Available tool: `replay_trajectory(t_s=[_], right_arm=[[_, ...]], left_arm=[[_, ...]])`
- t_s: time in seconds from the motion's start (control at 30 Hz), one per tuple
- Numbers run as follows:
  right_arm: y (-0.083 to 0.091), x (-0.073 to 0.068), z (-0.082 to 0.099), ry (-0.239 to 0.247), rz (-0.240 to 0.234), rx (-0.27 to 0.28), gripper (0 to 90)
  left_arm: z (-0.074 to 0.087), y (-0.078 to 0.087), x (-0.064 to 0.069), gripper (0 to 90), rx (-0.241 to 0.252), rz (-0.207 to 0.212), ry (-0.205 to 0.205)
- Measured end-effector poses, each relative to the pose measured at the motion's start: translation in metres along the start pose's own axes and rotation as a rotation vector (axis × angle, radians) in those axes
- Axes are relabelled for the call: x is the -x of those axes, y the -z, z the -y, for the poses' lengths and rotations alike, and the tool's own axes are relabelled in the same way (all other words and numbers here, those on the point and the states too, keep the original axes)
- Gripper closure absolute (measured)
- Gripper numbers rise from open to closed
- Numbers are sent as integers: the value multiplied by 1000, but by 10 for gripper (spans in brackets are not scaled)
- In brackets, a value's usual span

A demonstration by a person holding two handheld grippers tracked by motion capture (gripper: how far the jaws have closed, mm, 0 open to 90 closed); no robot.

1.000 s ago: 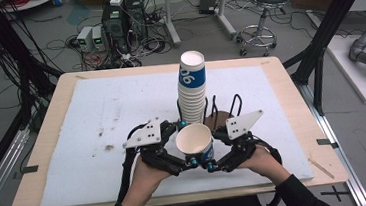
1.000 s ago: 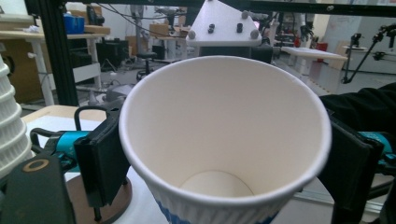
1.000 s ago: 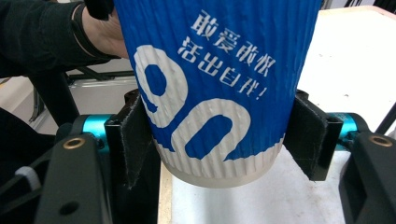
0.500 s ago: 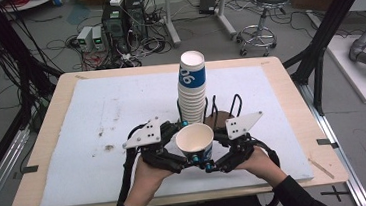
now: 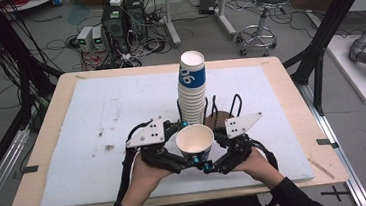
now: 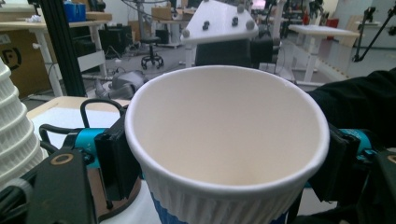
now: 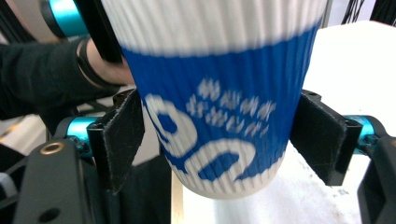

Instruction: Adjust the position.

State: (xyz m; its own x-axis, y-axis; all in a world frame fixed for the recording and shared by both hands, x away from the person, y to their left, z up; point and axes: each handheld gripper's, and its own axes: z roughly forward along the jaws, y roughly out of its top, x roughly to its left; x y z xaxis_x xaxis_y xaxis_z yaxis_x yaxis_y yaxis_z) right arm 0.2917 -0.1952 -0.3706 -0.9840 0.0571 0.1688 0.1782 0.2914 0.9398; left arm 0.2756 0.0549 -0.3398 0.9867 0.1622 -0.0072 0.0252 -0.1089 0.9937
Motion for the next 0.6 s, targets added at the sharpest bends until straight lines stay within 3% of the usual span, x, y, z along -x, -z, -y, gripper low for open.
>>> replay_trajectory(t_s=[0.17,0.3,0.6], right_arm=[[0,0,0,9,5,10,265],[-1,-2,1,19,-3,31,272],[-2,-3,1,30,3,29,274]], left_arm=[[-1,-1,0,239,-7,11,0],[1,-3,0,197,18,17,25],[2,-4,-1,201,24,28,30]])
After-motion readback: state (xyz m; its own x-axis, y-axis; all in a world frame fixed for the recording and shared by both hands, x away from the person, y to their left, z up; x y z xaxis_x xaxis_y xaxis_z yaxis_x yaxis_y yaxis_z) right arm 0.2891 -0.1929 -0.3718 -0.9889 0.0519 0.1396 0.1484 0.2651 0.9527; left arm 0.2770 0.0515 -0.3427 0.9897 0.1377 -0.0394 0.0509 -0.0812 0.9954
